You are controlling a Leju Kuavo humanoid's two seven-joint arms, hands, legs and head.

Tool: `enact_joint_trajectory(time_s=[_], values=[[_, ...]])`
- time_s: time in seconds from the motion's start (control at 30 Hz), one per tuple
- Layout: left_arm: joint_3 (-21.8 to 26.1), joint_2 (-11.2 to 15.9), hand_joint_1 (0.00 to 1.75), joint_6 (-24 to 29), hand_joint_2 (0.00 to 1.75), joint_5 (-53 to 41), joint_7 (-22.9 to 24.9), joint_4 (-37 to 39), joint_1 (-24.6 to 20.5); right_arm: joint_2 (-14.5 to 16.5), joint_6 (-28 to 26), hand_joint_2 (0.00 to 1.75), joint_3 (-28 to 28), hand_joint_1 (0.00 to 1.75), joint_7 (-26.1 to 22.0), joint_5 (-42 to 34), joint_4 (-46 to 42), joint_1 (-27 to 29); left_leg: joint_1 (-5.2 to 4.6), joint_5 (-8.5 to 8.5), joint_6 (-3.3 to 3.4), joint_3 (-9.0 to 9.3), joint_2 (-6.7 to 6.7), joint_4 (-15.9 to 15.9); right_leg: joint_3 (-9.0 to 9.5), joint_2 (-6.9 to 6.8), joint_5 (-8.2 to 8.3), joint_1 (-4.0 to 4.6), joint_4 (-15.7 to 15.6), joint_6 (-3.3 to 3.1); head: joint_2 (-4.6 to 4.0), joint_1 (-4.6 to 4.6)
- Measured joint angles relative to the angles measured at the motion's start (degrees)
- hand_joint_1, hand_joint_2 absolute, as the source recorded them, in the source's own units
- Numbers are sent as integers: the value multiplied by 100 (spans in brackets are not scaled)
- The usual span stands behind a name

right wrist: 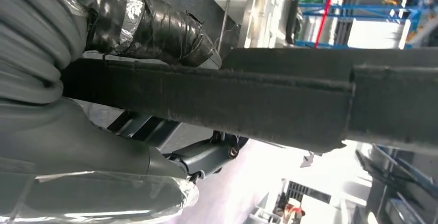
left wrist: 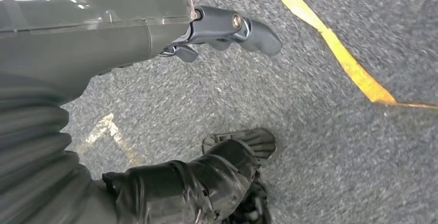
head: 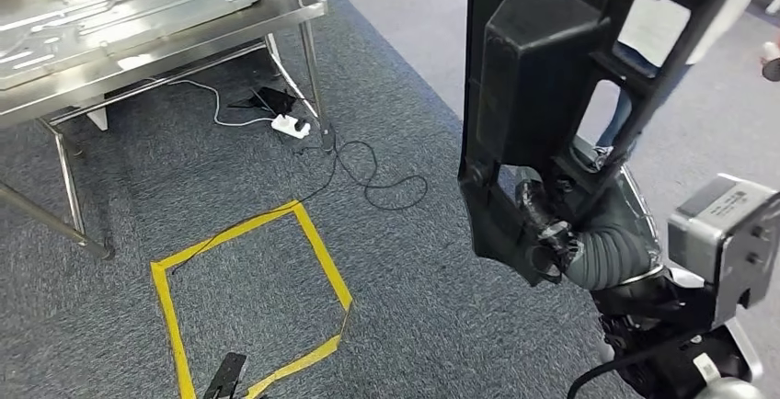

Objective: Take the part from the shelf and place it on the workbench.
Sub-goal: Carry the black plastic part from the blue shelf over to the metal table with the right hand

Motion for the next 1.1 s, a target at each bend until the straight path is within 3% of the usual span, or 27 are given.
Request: enact_joint_trajectory(time_s=[0.03, 0.1, 0.17, 0.2, 0.23, 0.27, 0.33, 0.4, 0.47, 0.5, 0.53, 0.57, 0.63, 0.67, 0.73, 0.77, 0.8, 0.87, 0.9, 1.0, 1.07, 1.1], values=[[0, -3, 0, 9, 175, -6, -6, 0, 4, -18, -5, 175, -1, 175, 16, 22, -37, 7, 22, 8, 19, 37, -66, -36, -31, 163, -71, -11, 107, 33, 1, 11], [0, -22, 0, 39, 175, -28, -9, 0, -18, -63, -4, 175, -2, 175, 30, 45, -91, 53, 58, 14, 59, 87, -208, -77, -307, 569, -322, -33, 662, 73, 0, 48], [0, -57, 0, 81, 175, -44, 18, 0, -50, -114, 9, 175, -7, 175, 12, 10, -114, 156, 67, 5, 89, 94, -374, -71, -738, 711, -535, -34, 1356, 84, -1, 69], [0, -74, 0, 101, 175, -45, 38, 0, -52, -136, 17, 175, -14, 175, -10, -37, -113, 213, 67, -1, 95, 96, -465, -65, -878, 725, -523, -34, 1522, 88, 0, 73], [0, -87, 0, 115, 175, -45, 64, 0, -48, -153, 32, 175, -25, 175, -50, -106, -103, 263, 67, -8, 94, 102, -562, -56, -915, 736, -387, -36, 1462, 85, 0, 73], [0, -102, 0, 125, 175, -43, 88, 0, -40, -167, 49, 175, -39, 175, -98, -174, -91, 299, 67, -17, 90, 111, -659, -44, -846, 767, -159, -42, 1193, 77, 0, 75], [0, -129, 0, 129, 175, -34, 122, 0, -28, -186, 89, 175, -66, 175, -185, -264, -66, 332, 70, -38, 63, 110, -839, -19, -576, 1018, 264, -66, 417, 50, 0, 73], [0, -149, 0, 128, 175, -7, 147, 0, -34, -191, 121, 175, -77, 175, -228, -292, -49, 351, 85, -42, 12, 62, -993, 5, -407, 1216, 383, -83, 3, 36, 0, 71], [0, -152, 0, 107, 175, 20, 201, 0, -30, -191, 169, 175, -78, 175, -240, -286, -29, 353, 109, -26, -52, 19, -1134, -1, -362, 1137, 373, -79, -47, 14, -1, 73], [0, -158, 0, 87, 175, 24, 237, 0, -15, -189, 197, 175, -78, 175, -233, -270, -15, 328, 107, -33, -81, 7, -1123, 6, -337, 1057, 378, -88, -77, -10, -1, 71], [0, -166, 0, 62, 175, 22, 266, -1, -5, -187, 225, 175, -78, 175, -220, -249, -1, 299, 90, -66, -114, -16, -1029, 50, -305, 985, 382, -106, -109, -36, -1, 53], [0, -171, 0, 40, 175, 16, 283, -1, -5, -185, 247, 175, -78, 175, -204, -229, 12, 262, 81, -162, -150, -102, -849, 224, -267, 895, 383, -123, -144, -65, -1, 29], [0, -175, 0, 8, 175, -10, 289, -1, -29, -183, 272, 175, -78, 175, -177, -207, 38, 215, 105, -454, -223, -429, -470, 853, -203, 716, 357, -124, -175, -105, -1, -18], [0, -173, 0, -2, 175, -28, 284, 0, -41, -183, 271, 175, -78, 175, -167, -204, 52, 202, 138, -581, -255, -639, -366, 1228, -177, 615, 335, -121, -177, -115, -2, -25], [0, -175, 0, -11, 175, -80, 262, 0, -39, -184, 247, 175, -76, 175, -123, -204, 79, 201, 188, -552, -305, -828, -305, 1500, -129, 442, 285, -130, -170, -101, -2, -28], [0, -175, 0, -14, 175, -104, 243, 0, -32, -187, 221, 175, -76, 175, -89, -207, 89, 203, 211, -403, -326, -772, -283, 1346, -101, 379, 256, -140, -162, -83, -2, -28], [0, -175, 0, -13, 175, -131, 217, 0, -25, -201, 194, 175, -80, 175, -43, -227, 92, 208, 231, -188, -341, -595, -250, 983, -69, 322, 221, -152, -148, -55, -2, -28], [-1, -190, 0, -12, 175, -173, 161, -1, -20, -265, 154, 175, -114, 175, 49, -322, 86, 233, 235, 50, -340, -239, -184, 296, -31, 242, 152, -157, -119, 16, -2, -35], [-2, -200, 0, -13, 175, -191, 137, -2, -15, -311, 147, 175, -150, 175, 94, -398, 82, 250, 226, 78, -315, -135, -165, 103, -24, 206, 130, -148, -110, 54, -2, -37], [-2, -217, 0, -30, 175, -205, 113, -2, 23, -404, 142, 175, -250, 175, 162, -581, 91, 284, 198, 15, -195, -116, -188, 61, -4, 183, 115, -127, -137, 147, -1, -35], [-2, -226, 0, -189, 175, -147, 143, -3, 33, -437, 156, 175, -291, 175, 184, -661, 105, 283, 207, 6, -122, -79, -202, 30, -43, 362, 26, -153, -26, 199, 0, -19], [-2, -229, 0, -345, 175, -98, 178, -3, 25, -460, 176, 175, -315, 175, 205, -727, 116, 278, 216, 2, -85, -54, -211, 15, -143, 495, -88, -160, 177, 212, -1, -5]])
